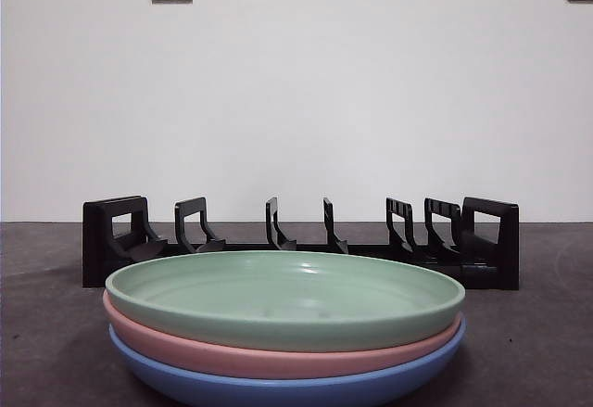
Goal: Place the plate
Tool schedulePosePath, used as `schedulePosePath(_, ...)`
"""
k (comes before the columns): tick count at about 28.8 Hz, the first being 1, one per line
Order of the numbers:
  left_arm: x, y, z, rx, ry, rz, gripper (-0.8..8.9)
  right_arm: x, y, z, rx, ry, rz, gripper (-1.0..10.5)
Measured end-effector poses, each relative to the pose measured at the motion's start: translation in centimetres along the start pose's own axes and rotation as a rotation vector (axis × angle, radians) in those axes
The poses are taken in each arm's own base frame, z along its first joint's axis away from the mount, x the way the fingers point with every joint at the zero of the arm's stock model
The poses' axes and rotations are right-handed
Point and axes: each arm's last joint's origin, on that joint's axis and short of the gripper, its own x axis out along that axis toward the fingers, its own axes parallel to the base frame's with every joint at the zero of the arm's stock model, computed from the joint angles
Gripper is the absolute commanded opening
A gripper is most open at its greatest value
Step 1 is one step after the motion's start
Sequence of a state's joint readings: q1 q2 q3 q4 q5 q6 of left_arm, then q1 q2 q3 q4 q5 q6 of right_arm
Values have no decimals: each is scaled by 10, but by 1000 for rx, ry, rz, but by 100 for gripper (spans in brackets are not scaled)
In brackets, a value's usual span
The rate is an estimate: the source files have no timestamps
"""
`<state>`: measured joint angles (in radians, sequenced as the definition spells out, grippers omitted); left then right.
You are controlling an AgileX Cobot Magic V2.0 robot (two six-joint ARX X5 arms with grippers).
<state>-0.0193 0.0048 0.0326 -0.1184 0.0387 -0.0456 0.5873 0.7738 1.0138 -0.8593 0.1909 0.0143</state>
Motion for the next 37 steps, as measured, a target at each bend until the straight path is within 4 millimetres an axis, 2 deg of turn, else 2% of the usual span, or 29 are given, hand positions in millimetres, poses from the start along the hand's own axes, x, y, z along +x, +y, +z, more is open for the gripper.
schedulePosePath(18, 0, 0, -1, -30, 11, -3, 7, -1, 0, 1, -6, -10, -1, 21)
schedulePosePath(21, 0, 0, -1, -30, 11, -3, 7, -4, -3, 5, -34, -84, -28, 21)
schedulePosePath(23, 0, 0, -1, -30, 11, -3, 7, -7, -8, 1, -18, -156, -57, 21)
schedulePosePath(26, 0, 0, -1, -30, 11, -3, 7, -4, -21, -25, 46, -278, -166, 21)
schedulePosePath(28, 0, 0, -1, -30, 11, -3, 7, 5, -28, -51, 93, -371, -238, 21)
schedulePosePath(33, 0, 0, -1, -30, 11, -3, 7, 46, -36, -123, 179, -512, -355, 21)
schedulePosePath(37, 0, 0, -1, -30, 11, -3, 7, 73, -33, -169, 235, -493, -337, 21)
